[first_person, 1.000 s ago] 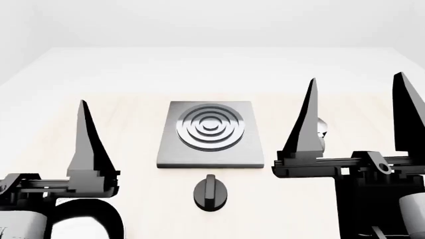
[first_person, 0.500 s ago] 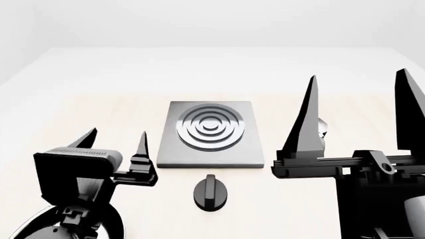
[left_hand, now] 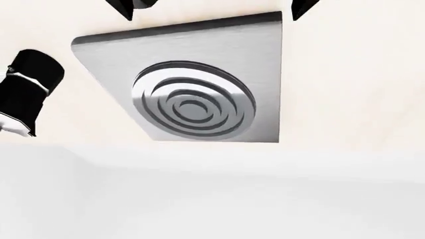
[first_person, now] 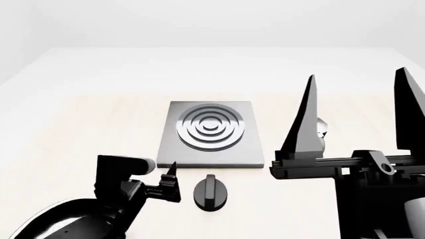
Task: Turn on the stove and put the moka pot on it.
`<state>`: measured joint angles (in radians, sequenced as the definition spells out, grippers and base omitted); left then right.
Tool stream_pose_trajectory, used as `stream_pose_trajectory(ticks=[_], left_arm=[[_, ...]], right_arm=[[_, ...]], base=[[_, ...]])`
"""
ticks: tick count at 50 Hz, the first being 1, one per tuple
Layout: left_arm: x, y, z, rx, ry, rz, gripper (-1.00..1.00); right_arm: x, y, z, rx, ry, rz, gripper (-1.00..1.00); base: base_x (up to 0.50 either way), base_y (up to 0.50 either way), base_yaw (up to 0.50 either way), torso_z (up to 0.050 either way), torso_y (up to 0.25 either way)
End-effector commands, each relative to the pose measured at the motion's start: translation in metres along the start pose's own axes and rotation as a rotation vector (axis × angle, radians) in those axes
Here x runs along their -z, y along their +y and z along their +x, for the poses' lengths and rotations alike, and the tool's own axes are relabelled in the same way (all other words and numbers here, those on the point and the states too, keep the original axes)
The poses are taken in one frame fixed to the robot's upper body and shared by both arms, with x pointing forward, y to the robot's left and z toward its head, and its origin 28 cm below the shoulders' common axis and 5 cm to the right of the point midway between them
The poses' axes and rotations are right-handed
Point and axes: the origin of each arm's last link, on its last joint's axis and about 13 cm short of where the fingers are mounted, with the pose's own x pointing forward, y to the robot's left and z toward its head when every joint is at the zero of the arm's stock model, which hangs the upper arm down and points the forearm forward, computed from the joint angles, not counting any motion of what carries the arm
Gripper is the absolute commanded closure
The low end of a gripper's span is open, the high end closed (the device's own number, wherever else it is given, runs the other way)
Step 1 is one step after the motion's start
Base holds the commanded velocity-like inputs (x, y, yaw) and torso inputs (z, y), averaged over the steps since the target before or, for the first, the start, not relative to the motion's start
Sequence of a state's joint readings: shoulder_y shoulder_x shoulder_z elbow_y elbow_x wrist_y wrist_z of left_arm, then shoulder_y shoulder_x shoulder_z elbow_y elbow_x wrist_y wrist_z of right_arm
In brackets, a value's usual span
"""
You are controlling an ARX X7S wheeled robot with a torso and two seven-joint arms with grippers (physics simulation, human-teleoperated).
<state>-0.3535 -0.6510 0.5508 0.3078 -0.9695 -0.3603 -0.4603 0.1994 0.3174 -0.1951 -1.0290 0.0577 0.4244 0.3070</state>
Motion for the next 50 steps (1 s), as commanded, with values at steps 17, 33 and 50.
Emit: stream_pose_trajectory(ticks=[17, 33, 50], left_arm=[[0.033, -0.017, 0.022, 0.104, 0.179, -0.023, -1.0], [0.035, -0.022, 0.026, 0.121, 0.193, -0.025, -1.0], [0.039, -0.029, 0.033, 0.143, 0.205, -0.023, -1.0]], right_arm=[[-0.001, 0.0, 0.0, -0.005, 0.002, -0.002, -1.0], [-0.002, 0.001, 0.001, -0.01, 0.002, -0.002, -1.0], [0.0, 0.001, -0.001, -0.01, 0.007, -0.003, -1.0]], base=[[0.0, 0.0, 0.0, 0.0, 0.0], [0.0, 0.0, 0.0, 0.0, 0.0], [0.0, 0.0, 0.0, 0.0, 0.0]])
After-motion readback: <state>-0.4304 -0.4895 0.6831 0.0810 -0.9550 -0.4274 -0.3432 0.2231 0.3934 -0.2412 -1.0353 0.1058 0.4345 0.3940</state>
